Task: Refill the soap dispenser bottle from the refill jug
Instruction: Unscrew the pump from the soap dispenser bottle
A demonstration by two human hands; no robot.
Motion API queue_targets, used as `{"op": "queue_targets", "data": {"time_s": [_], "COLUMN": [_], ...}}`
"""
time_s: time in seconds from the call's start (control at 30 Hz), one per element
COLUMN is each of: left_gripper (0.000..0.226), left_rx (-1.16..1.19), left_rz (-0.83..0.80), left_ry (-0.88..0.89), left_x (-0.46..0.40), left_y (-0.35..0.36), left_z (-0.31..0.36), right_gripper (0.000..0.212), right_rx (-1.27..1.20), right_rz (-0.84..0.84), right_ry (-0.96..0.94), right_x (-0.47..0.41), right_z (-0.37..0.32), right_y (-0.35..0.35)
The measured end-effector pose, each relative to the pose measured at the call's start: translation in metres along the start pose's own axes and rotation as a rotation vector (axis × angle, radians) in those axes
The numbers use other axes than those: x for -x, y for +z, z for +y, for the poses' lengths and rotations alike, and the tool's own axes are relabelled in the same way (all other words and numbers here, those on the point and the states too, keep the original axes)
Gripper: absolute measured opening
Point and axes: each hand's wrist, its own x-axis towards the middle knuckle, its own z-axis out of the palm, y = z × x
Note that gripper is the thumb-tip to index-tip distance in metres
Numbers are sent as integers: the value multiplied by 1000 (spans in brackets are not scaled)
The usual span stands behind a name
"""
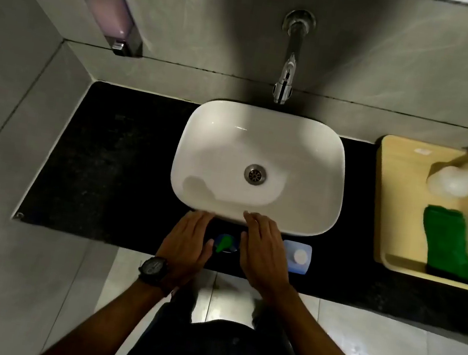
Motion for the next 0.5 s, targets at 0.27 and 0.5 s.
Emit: {"op": "queue_targets", "data": {"time_s": [0.27, 0.5], "left_gripper": [63, 68], "left_rx": [191, 287], "left_rz": [-334, -448], "left_ry": [-118, -121], "left_x": [-1, -10], "left_y": [15, 30], "left_z": [-12, -11], "right_gripper": [43, 65], "right_rx": [-155, -451], "right_rz": [-286, -368], "right_ry": [131, 294], "right_x": [10, 3], "right_z": [18, 26], "right_y": [23, 58]}}
